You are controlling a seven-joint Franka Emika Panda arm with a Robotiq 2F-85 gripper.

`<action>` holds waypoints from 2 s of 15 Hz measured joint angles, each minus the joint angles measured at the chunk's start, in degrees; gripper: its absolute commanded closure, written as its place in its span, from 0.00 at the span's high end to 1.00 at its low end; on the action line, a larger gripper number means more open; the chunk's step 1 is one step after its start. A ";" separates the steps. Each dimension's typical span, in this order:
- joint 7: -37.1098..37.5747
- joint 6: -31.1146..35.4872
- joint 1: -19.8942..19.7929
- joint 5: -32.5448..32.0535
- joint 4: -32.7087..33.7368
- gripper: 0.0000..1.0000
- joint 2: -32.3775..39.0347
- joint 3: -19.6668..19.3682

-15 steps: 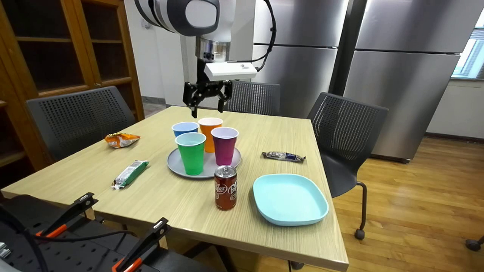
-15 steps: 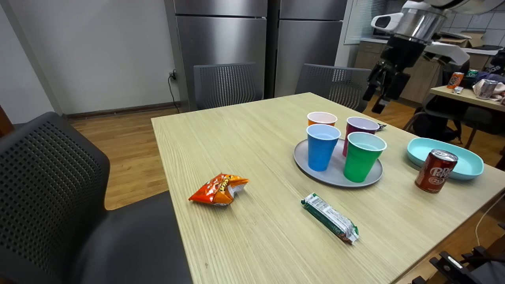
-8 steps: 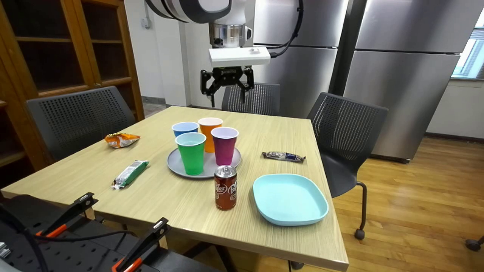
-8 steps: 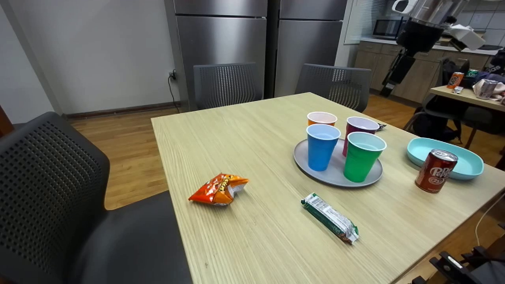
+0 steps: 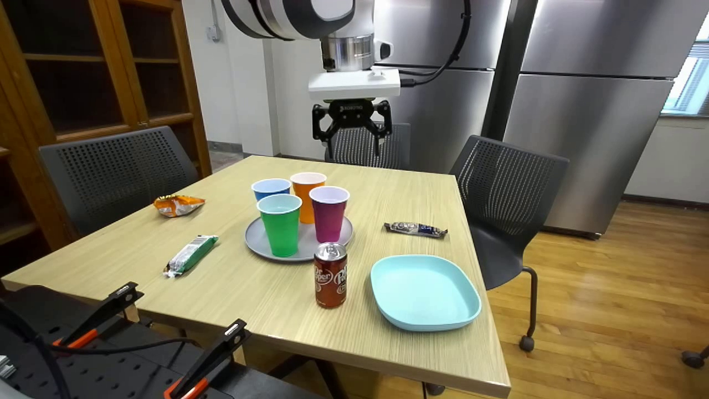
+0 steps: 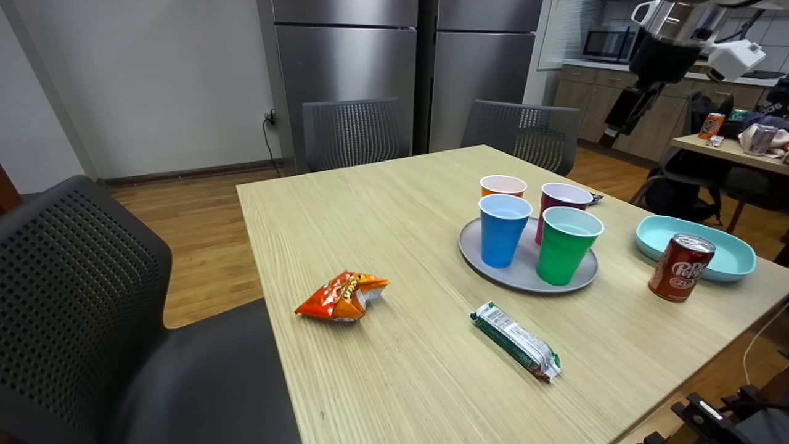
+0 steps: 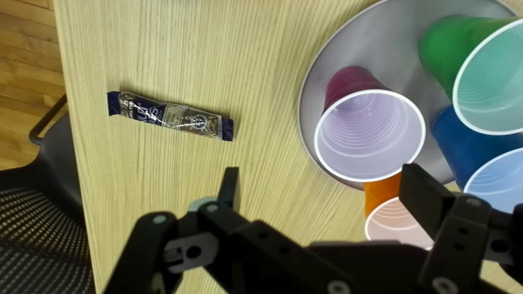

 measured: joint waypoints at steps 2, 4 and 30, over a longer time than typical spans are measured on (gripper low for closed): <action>0.00 0.00 0.00 0.00 -0.01 1.00 0.08 0.07; 0.00 0.00 0.00 0.00 -0.01 1.00 0.09 0.08; 63.06 -14.91 1.46 -4.71 34.20 1.00 30.59 -4.83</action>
